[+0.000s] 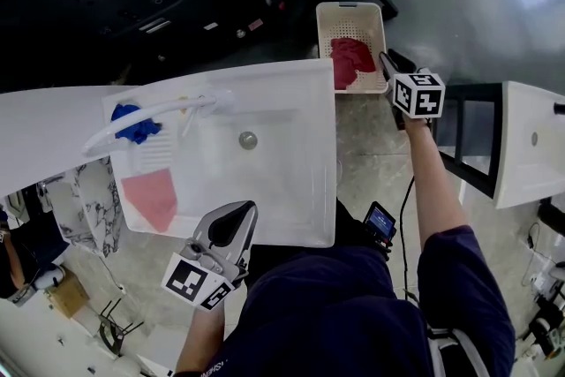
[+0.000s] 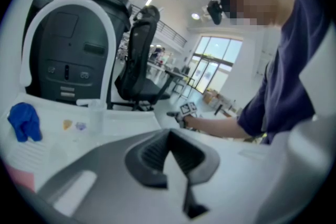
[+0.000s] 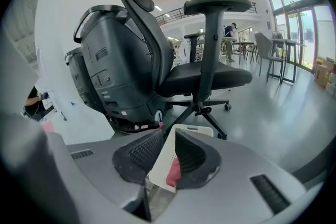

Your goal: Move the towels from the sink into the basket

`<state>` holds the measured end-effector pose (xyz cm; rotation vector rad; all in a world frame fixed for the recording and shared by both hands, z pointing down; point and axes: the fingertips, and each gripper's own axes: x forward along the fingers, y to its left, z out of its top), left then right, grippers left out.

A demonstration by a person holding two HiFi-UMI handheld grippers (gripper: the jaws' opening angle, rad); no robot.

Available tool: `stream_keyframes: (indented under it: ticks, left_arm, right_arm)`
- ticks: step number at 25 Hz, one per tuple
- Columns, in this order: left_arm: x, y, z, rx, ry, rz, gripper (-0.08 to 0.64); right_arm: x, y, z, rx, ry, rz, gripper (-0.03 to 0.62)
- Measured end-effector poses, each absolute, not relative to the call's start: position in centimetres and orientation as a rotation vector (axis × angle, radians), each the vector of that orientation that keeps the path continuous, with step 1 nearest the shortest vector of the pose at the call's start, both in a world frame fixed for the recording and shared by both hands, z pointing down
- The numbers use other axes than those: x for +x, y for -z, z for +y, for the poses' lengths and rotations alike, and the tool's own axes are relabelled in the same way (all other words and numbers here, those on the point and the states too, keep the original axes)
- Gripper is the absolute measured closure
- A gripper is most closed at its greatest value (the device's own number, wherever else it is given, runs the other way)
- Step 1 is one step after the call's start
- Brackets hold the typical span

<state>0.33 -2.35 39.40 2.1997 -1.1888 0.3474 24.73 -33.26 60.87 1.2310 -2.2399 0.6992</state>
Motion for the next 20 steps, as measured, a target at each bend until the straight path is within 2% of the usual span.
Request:
stream_keyframes:
  ticks: [5, 20]
  left_arm:
    - [0.6, -38.4, -1.5, 2.235, -0.331, -1.196, 0.557]
    - [1.3, -35.7, 1.4, 2.303, -0.240, -1.244, 0.557]
  right_arm:
    - [24.7, -56.8, -30.3, 1.243, -0.701, -2.334, 0.540]
    - [22.6, -45.0, -21.8, 1.177, -0.644, -2.613, 0.577]
